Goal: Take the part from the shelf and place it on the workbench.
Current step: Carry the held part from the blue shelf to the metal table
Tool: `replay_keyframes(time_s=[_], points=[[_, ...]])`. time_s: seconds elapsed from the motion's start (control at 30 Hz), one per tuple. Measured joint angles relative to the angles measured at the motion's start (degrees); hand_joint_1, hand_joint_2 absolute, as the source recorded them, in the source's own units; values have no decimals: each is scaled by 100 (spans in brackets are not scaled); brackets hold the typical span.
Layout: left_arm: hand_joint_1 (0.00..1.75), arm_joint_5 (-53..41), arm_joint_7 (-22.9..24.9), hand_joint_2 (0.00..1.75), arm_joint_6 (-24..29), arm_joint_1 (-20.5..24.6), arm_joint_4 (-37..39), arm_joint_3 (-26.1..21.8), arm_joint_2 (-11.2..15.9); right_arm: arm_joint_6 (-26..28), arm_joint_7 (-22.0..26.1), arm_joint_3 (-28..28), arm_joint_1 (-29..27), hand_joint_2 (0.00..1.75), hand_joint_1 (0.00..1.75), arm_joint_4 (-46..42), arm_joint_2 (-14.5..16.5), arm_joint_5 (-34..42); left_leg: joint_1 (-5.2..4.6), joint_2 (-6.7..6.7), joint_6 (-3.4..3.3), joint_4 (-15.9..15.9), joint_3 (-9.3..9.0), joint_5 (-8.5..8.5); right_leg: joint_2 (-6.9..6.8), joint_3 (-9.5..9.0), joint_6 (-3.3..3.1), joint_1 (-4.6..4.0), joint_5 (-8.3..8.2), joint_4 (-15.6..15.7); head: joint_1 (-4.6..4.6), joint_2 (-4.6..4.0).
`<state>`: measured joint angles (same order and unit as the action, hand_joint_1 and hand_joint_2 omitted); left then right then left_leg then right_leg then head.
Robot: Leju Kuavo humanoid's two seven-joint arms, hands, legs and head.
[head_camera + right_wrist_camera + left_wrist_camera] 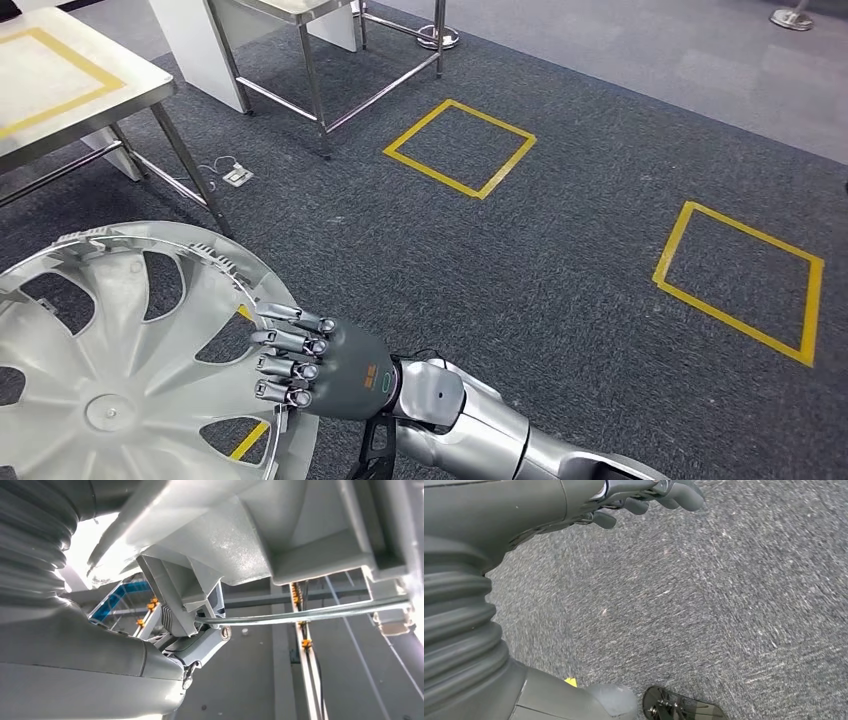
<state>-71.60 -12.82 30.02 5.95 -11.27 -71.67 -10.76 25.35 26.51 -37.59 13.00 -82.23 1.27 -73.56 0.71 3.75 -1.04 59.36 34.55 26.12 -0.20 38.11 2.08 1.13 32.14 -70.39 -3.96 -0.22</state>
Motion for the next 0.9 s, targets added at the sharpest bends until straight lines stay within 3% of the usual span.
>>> replay_keyframes(time_s=[0.07, 0.1, 0.13, 0.2, 0.23, 0.3, 0.33, 0.37, 0.43, 0.47, 0.5, 0.57, 0.63, 0.67, 0.73, 0.8, 0.87, 0.9], points=[[0, -15, -2, 175, -7, 4, 0, 0, -1, 14, 0, 3, -3, 175, 175, 9, -23, -10, 13, 128, 73, 26, 16, -3, 201, -380, -15, 20, -271, 739, 0, 0], [0, -20, -3, 175, -8, 7, -1, 0, 1, 26, 0, 4, -5, 175, 175, 10, -30, -10, 15, 182, 121, 31, 31, -10, 286, -499, -30, 21, -326, 978, -1, 0], [0, -26, -3, 175, -8, 7, -2, 0, 1, 38, -1, 6, -7, 175, 175, 11, -34, -9, 18, 228, 170, 26, 45, -21, 344, -550, -52, 9, -325, 1090, -1, 0], [0, -33, -3, 175, -8, -2, -2, 0, 3, 52, -1, 8, -9, 175, 175, 13, -42, -11, 33, 313, 266, -14, 71, -57, 267, -558, -129, -15, -338, 1105, -2, 0], [0, -34, -3, 175, -8, -10, -1, 0, 7, 52, -1, 8, -8, 175, 175, 13, -44, -13, 36, 257, 300, -2, 89, -52, 211, -572, -174, -18, -355, 1123, 2, 0], [0, -36, -3, 175, -8, -10, -1, 0, 14, 55, -2, 8, -9, 175, 175, 13, -45, -14, 27, -24, 348, 274, 236, 115, 80, -598, -260, -4, -382, 1162, 32, 0], [0, -36, -3, 175, -8, -3, -1, 0, 16, 56, -3, 9, -11, 175, 175, 13, -47, -11, 22, -199, 359, 591, 381, 283, 7, -601, -289, -12, -383, 1168, 47, 0], [0, -37, -3, 175, -8, 3, 0, 0, 16, 57, -4, 10, -13, 175, 175, 14, -49, -9, 21, -288, 371, 972, 563, 464, -66, -600, -312, -23, -377, 1167, 58, 0], [0, -39, -3, 175, -9, 3, 1, 0, 17, 56, -3, 11, -22, 175, 175, 19, -52, -10, 23, -332, 379, 1531, 824, 636, -222, -603, -336, -45, -361, 1160, 58, 0], [0, -39, -3, 175, -9, -2, 0, 0, 18, 56, -2, 11, -27, 175, 175, 21, -52, -13, 22, -343, 372, 1516, 808, 563, -298, -608, -341, -54, -352, 1156, 58, 0], [0, -39, -3, 175, -10, -5, -1, 0, 20, 55, -1, 11, -30, 175, 175, 23, -53, -15, 19, -376, 358, 1278, 678, 403, -370, -617, -341, -62, -339, 1150, 58, 0], [0, -39, -3, 175, -10, 0, -2, 0, 26, 56, -1, 11, -30, 175, 175, 24, -54, -13, -23, -634, 293, 506, 268, 97, -500, -644, -314, -89, -300, 1129, 62, 0], [0, -40, -4, 175, -10, 16, -2, 0, 30, 58, -1, 12, -27, 175, 175, 24, -55, -12, -72, -854, 205, 83, 52, 10, -607, -663, -262, -122, -265, 1113, 62, 0], [0, -41, -4, 175, -10, 18, -1, 0, 30, 57, -1, 13, -26, 175, 175, 24, -55, -12, -91, -861, 166, 62, 53, 27, -663, -670, -233, -137, -259, 1116, 63, 0], [0, -40, -3, 175, -10, 11, -1, 1, 27, 56, -1, 13, -14, 175, 175, 23, -55, -14, -75, -708, 102, 39, 70, -7, -732, -694, -165, -133, -240, 1123, 62, 0], [0, -31, 1, 175, -5, 14, -1, 1, 22, 58, 1, 15, 6, 175, 175, 23, -55, -13, -39, -554, 35, 11, 73, -41, -481, -618, -89, -105, -76, 907, 50, 0], [0, -16, 14, 175, 7, 32, -1, 0, 15, 58, 8, 21, 12, 175, 175, 27, -62, -10, -23, -398, -6, 6, 86, -63, -128, -318, -44, -76, 259, 262, 21, 0], [0, -11, 31, 175, 16, 36, -1, 0, 10, 57, 14, 25, 10, 175, 175, 36, -67, -9, -24, -315, -16, 8, 96, -69, -56, -127, -37, -71, 403, -115, 7, 0]])
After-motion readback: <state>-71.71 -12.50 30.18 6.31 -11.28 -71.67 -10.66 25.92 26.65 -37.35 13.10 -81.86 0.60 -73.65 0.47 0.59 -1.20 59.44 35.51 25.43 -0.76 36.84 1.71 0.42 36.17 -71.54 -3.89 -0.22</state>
